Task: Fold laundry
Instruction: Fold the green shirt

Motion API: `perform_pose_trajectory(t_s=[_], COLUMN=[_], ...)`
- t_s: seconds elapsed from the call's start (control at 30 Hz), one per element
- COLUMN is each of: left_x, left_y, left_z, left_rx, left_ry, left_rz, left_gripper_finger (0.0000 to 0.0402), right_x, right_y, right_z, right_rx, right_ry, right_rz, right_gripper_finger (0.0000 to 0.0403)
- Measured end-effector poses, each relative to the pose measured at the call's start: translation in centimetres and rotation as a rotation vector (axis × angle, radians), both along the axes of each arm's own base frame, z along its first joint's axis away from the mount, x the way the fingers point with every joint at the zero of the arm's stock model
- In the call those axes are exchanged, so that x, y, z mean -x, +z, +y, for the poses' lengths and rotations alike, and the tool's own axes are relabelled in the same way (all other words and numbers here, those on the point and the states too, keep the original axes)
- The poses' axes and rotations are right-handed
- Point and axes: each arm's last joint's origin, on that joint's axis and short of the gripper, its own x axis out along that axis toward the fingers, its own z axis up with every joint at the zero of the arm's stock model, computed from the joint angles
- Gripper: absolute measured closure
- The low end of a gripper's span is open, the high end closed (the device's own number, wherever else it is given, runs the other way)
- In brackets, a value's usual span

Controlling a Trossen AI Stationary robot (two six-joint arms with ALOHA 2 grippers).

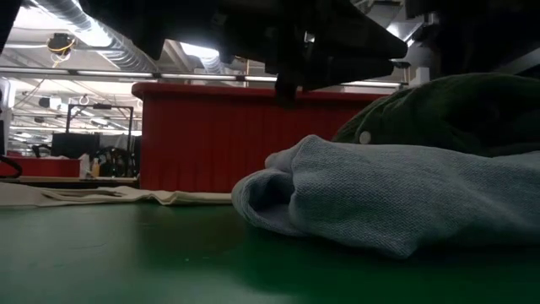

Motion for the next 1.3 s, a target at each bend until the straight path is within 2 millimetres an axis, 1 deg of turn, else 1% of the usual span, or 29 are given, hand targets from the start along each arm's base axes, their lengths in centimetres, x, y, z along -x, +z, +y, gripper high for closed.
perform_pose_trajectory(t_s=[0.2,0.33,0.4,0.53,0.63,0.77,0.8,0.83,1.0,1.1,1.17,1.3], left_x=[0.0,0.0,0.0,0.0,0.0,0.1,0.1,0.1,0.3,0.3,0.1,-0.8], left_y=[0.0,0.0,0.0,0.0,0.0,0.0,0.1,0.1,0.3,0.1,-0.3,-2.1], left_z=[0.0,-0.1,-0.1,-0.1,-0.1,-0.3,-0.4,-0.4,-1.1,-1.2,-1.3,-1.3], left_rx=[0.004,0.004,0.004,0.004,0.004,0.009,0.010,0.012,0.018,0.021,0.019,0.020], left_ry=[-0.001,-0.003,-0.003,-0.003,-0.004,-0.007,-0.008,-0.010,-0.026,-0.030,-0.029,-0.016], left_rz=[-0.005,-0.005,-0.005,-0.004,-0.004,-0.005,-0.007,-0.013,-0.028,-0.037,-0.044,-0.052], left_gripper_finger=[0.0301,0.0301,0.0301,0.0301,0.0301,0.0301,0.0301,0.0301,0.0301,0.0301,0.0301,0.0301], right_x=[-0.5,-0.5,-0.3,0.0,0.1,0.2,0.2,0.3,1.2,1.9,2.2,2.5], right_y=[-2.1,-3.2,-3.5,-4.2,-4.5,-4.5,-4.5,-4.5,-4.5,-4.4,-4.3,-4.2], right_z=[-2.1,-2.6,-2.6,-2.5,-2.5,-2.5,-2.5,-2.5,-2.6,-2.7,-2.8,-2.7], right_rx=[-0.174,-0.247,-0.265,-0.286,-0.299,-0.294,-0.294,-0.292,-0.278,-0.250,-0.244,-0.261], right_ry=[0.001,-0.005,0.003,0.001,-0.001,-0.002,-0.003,-0.006,-0.098,-0.155,-0.193,-0.240], right_rz=[0.054,0.070,0.090,0.118,0.133,0.137,0.140,0.149,0.237,0.296,0.325,0.361], right_gripper_finger=[0.0207,0.0210,0.0220,0.0264,0.0310,0.0381,0.0392,0.0395,0.0378,0.0392,0.0398,0.0389])
